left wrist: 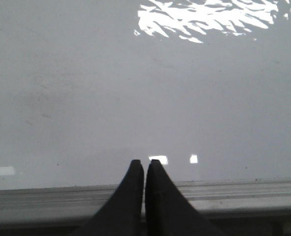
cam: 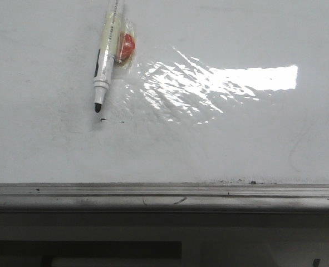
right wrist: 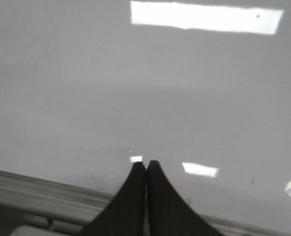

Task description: Write number 9 on whiteboard

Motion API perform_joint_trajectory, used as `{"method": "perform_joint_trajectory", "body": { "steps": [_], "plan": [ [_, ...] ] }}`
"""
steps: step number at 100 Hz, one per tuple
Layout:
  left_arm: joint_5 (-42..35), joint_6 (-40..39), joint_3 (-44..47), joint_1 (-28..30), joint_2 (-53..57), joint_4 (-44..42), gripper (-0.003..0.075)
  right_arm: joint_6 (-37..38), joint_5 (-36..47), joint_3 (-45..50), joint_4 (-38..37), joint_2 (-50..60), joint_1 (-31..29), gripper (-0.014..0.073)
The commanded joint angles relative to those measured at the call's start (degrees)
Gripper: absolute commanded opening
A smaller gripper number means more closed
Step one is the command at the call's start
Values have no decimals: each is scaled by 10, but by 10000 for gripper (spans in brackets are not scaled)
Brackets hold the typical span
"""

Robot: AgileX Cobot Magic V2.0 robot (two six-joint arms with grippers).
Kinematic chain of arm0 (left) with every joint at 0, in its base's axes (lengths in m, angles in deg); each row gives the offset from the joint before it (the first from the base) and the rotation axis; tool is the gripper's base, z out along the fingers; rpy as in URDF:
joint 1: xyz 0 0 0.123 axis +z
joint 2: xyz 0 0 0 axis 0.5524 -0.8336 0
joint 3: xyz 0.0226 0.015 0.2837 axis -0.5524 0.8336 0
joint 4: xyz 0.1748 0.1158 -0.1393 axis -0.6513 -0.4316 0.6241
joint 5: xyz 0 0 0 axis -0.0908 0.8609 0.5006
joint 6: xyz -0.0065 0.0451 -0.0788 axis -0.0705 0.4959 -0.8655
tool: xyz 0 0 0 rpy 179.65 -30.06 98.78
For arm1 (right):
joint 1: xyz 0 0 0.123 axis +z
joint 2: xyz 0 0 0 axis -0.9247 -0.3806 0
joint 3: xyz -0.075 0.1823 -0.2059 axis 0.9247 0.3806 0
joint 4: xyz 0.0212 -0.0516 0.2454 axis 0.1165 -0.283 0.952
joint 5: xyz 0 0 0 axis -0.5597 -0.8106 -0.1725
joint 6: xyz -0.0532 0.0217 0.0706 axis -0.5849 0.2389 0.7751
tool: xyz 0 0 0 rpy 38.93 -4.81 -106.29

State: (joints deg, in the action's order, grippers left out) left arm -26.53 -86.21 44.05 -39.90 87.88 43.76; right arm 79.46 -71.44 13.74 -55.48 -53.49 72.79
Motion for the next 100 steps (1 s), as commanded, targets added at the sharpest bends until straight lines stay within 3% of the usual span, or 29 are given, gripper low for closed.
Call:
{"method": "perform_joint_trajectory", "body": {
  "steps": [1, 11, 18, 34, 41, 52, 59, 71, 80, 85, 93, 100],
  "plan": [
    [-73, -8, 11, -1, 15, 94, -20, 0, 83, 16, -45, 10, -4, -50],
    [-109, -8, 11, -1, 15, 298, -20, 41, 198, 16, 14, 10, -4, -50],
    [-125, -8, 11, -1, 15, 387, -20, 49, 271, 16, 55, 10, -4, -50],
    [-130, -8, 11, -1, 15, 484, -20, 85, 334, 16, 150, 10, -4, -50],
    [-132, -8, 11, -1, 15, 534, -20, 91, 340, 16, 230, 10, -4, -50],
    [-118, 1, -6, -2, 15, 535, -20, 97, 352, 2, 340, 10, -4, -50],
    [-84, 29, -34, -3, 8, 499, -20, 96, 284, -34, 330, 9, -4, -50],
    [-5, 54, -106, -3, -40, 394, -20, 55, 32, -136, 251, -9, -4, -50],
    [41, 76, -165, -3, -102, 323, -1, 8, -81, -211, 220, -42, -4, -49],
    [71, 129, -196, -3, -138, 318, 55, -11, -119, -244, 218, -62, -4, -41],
    [110, 217, -238, -3, -202, 326, 223, -31, -150, -291, 218, -93, -4, 8],
    [138, 234, -269, -3, -258, 327, 363, -31, -173, -320, 218, -123, -4, 89]
  ]
}}
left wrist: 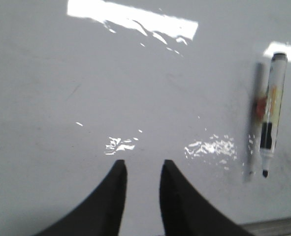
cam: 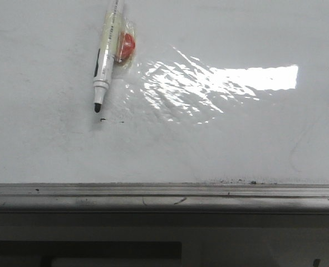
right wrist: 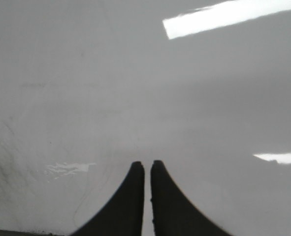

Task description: Write number 9 on whiteboard

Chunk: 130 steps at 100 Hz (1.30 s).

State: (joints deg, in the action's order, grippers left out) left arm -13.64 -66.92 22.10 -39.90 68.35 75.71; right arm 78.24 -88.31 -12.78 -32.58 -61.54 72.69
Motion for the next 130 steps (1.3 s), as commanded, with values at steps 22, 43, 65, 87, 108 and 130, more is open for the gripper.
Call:
{"method": "perform_joint_trajectory", "body": {
  "steps": [22, 43, 65, 87, 108, 130],
  "plan": [
    [48, 132, -94, -59, -206, 111, 384, -37, -56, -105, -5, -127, -3, 405],
    [-41, 190, -95, -184, -292, 197, 375, -42, -25, -107, -3, -147, 15, 408],
    [-196, 192, -115, -311, -359, 222, 375, -42, -24, -107, -6, -150, 19, 408],
    [-258, 192, -160, -364, -436, 218, 375, -42, -13, -107, -7, -150, 19, 408],
    [-264, 192, -194, -364, -496, 218, 355, -42, -13, -107, -7, -150, 19, 408],
    [-238, 192, -195, -364, -514, 216, -20, -49, -12, -108, 5, -150, 19, 408]
  ]
}}
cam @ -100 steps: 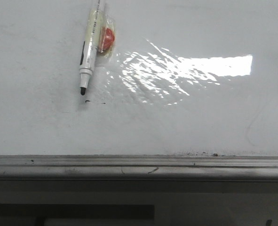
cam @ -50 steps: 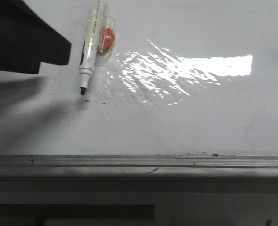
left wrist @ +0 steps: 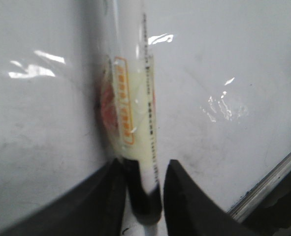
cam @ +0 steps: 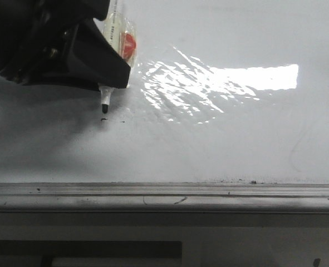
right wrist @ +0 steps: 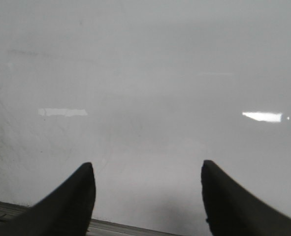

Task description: Write number 9 on whiteboard

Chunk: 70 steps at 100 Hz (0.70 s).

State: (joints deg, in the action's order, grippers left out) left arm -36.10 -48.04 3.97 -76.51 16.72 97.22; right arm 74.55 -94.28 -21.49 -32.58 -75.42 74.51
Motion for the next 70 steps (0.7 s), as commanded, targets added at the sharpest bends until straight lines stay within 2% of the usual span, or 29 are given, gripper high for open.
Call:
{"method": "perform_joint_trajectory", "body": {
  "steps": [1, 5, 12, 21, 29, 36, 46, 70],
  "plan": [
    [-11, 3, -13, 2, 4, 0, -17, -20, 48, -21, 11, -11, 1, 408],
    [11, 3, -13, 2, 9, -5, -20, -49, 47, -23, 36, -11, 1, 408],
    [62, 4, -13, 0, 24, -32, -20, -145, 43, -27, 120, -11, 2, 408],
    [138, 21, -12, -9, 54, -98, -20, -306, 29, -28, 273, -15, 4, 408],
    [201, 81, -12, -24, 85, -148, -20, -438, 4, -28, 399, -29, 19, 408],
    [243, 152, -6, -43, 110, -163, -20, -535, -22, -28, 471, -49, 38, 408],
    [253, 212, 11, -67, 138, -163, -20, -622, -49, -28, 518, -85, 76, 408],
    [225, 213, 36, -77, 162, -162, -20, -718, -63, -28, 527, -162, 174, 408]
  ]
}}
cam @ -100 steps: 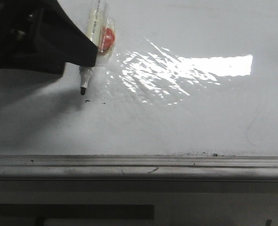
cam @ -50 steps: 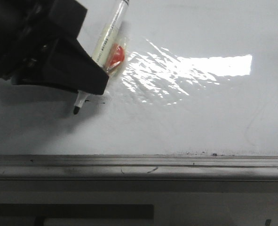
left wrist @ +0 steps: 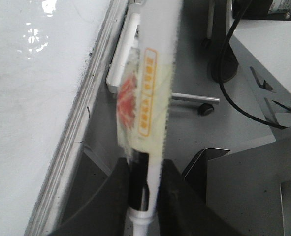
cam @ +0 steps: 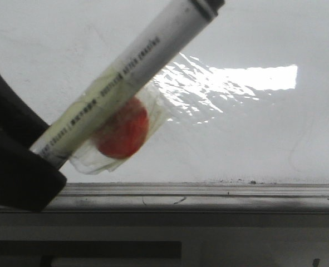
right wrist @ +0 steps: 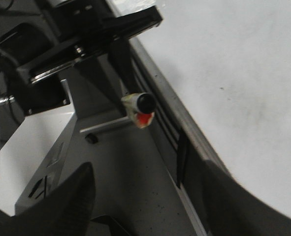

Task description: Write number 9 on whiteboard

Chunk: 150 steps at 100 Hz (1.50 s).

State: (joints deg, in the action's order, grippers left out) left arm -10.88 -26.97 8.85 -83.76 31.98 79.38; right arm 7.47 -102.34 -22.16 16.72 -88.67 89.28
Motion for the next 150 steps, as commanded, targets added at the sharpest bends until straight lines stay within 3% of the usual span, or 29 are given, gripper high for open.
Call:
{"method": "perform_joint_trajectory", "body": {
  "steps": [1, 40, 67, 72, 79, 92, 150],
  "plan": [
    [-27, 3, -13, -4, 9, 17, -20, -54, 18, -21, 34, -32, 33, 408],
    [-34, 112, -13, -4, 9, 93, -20, -164, 190, -27, 115, -167, 198, 408],
    [-35, 112, -13, -4, 9, 93, -20, -166, 249, -59, 142, -229, 241, 406],
    [-35, 112, -13, -4, 9, 93, -20, -166, 249, -60, 146, -235, 241, 380],
    [-35, 112, -13, -4, 9, 94, -20, -166, 248, -60, 149, -237, 241, 267],
    [-35, 112, -13, -4, 9, 94, -20, -164, 238, -60, 149, -237, 241, -70],
    [-27, 112, -14, -4, 54, 126, -20, -162, 250, -60, 128, -213, 241, -55]
  ]
}}
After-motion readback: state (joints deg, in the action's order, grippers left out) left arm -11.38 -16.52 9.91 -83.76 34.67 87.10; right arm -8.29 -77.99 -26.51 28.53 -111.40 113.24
